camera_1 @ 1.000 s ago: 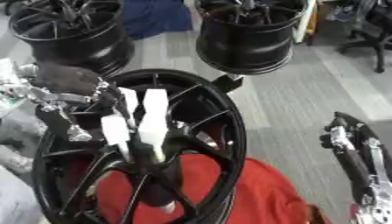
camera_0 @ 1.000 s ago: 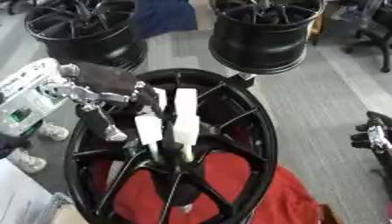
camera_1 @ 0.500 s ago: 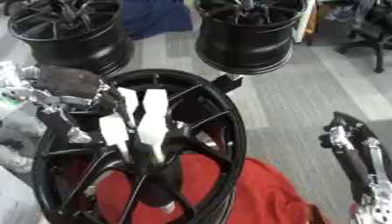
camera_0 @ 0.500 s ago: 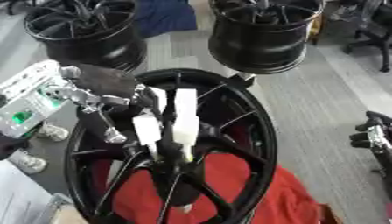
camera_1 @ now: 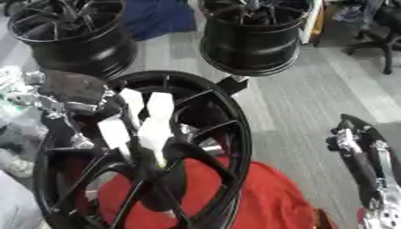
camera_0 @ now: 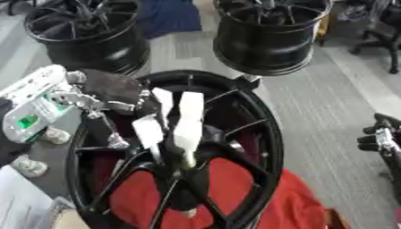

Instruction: Pull the pin out of the wheel hub.

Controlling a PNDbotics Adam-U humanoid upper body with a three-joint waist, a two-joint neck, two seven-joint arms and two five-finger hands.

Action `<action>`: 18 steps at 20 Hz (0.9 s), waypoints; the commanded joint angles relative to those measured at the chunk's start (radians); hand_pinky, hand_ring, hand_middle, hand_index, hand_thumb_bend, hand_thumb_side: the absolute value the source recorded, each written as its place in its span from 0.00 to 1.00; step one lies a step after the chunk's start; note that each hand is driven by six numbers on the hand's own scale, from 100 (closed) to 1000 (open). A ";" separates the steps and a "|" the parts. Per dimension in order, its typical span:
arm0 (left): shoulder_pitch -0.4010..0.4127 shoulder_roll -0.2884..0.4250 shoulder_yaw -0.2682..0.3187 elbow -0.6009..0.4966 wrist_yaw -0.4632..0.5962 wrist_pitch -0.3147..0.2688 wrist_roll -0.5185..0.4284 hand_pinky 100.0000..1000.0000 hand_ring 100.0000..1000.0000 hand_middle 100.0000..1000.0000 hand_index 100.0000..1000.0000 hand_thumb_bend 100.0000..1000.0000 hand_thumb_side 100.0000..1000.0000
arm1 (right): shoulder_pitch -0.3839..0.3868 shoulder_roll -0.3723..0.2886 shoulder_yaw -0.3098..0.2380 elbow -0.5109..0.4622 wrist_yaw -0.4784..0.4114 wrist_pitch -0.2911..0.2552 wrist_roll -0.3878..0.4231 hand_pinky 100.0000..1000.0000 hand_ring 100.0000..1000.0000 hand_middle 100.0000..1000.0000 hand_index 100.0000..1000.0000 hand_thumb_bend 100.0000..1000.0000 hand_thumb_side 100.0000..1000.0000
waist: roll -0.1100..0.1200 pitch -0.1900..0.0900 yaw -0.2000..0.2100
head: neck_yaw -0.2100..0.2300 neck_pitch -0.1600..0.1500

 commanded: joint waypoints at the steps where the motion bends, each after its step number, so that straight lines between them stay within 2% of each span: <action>1: -0.015 0.005 -0.001 0.006 -0.008 -0.307 -0.301 0.55 0.47 0.54 0.70 0.11 0.11 | -0.009 -0.020 0.000 -0.013 0.001 -0.001 0.001 0.54 0.52 0.52 0.77 0.00 0.53 | -0.003 -0.006 -0.002 | 0.001 -0.002; 2: -0.016 0.004 -0.001 0.007 -0.007 -0.307 -0.301 0.55 0.46 0.53 0.69 0.09 0.11 | -0.009 -0.020 0.000 -0.013 0.001 -0.001 0.001 0.54 0.52 0.52 0.77 0.00 0.53 | -0.003 -0.006 -0.002 | 0.001 -0.002; 4: -0.016 0.002 0.002 0.009 -0.002 -0.304 -0.301 0.52 0.44 0.49 0.66 0.00 0.12 | -0.009 -0.020 0.000 -0.013 0.001 -0.001 0.001 0.54 0.52 0.52 0.77 0.00 0.53 | -0.003 -0.006 -0.002 | 0.000 -0.002; 11: -0.022 0.005 0.031 0.006 0.056 -0.250 -0.301 0.43 0.31 0.35 0.51 0.00 0.16 | -0.009 -0.019 -0.001 -0.013 0.000 -0.001 0.001 0.54 0.52 0.52 0.77 0.00 0.53 | -0.003 -0.006 0.000 | -0.001 -0.002; 18: -0.032 0.031 0.080 -0.005 0.125 -0.193 -0.301 0.39 0.27 0.30 0.47 0.00 0.16 | -0.007 -0.018 -0.003 -0.012 0.000 -0.001 -0.001 0.54 0.52 0.52 0.77 0.00 0.53 | -0.002 -0.007 0.000 | -0.001 -0.002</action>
